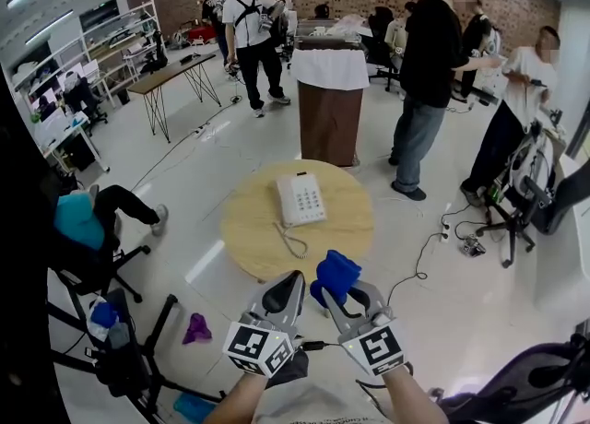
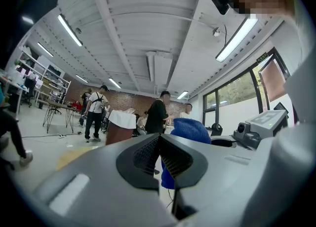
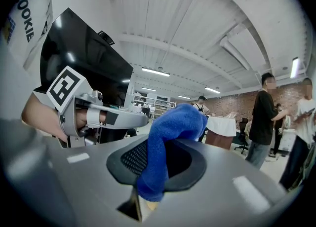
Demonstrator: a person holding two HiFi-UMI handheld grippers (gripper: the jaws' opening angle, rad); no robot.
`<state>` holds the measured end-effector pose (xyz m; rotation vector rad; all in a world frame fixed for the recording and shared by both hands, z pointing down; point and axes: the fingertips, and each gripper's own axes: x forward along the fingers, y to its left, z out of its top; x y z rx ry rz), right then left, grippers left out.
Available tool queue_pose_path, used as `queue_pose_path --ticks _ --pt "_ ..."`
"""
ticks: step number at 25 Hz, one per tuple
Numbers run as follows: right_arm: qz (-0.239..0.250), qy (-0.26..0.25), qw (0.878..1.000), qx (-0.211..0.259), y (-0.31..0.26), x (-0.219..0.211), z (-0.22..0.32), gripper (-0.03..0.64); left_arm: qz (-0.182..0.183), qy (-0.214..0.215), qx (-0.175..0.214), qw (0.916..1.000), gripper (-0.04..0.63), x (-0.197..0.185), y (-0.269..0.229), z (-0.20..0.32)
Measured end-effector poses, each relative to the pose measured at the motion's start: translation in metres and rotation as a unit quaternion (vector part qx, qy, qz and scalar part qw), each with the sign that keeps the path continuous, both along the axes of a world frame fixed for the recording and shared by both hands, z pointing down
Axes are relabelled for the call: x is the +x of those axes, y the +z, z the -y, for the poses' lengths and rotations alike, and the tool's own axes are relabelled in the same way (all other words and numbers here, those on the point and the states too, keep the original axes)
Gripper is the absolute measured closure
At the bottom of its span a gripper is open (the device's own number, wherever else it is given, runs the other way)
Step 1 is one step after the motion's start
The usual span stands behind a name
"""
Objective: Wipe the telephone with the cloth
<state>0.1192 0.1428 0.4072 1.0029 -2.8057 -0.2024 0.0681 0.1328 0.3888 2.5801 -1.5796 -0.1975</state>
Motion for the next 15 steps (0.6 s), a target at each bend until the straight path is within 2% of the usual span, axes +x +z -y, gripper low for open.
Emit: queue_pose_path --ticks 6,15 --pt "-0.002 0.000 1.000 0.011 0.003 -0.004 0.029 0.546 -0.008 -0.005 -0.002 1.0000 0.595 -0.010 0.006 0.032" --pt "0.000 0.009 1.000 0.000 0.015 -0.020 0.083 0.546 -0.004 -0.007 -0.018 0.9998 0.595 -0.028 0.021 0.088"
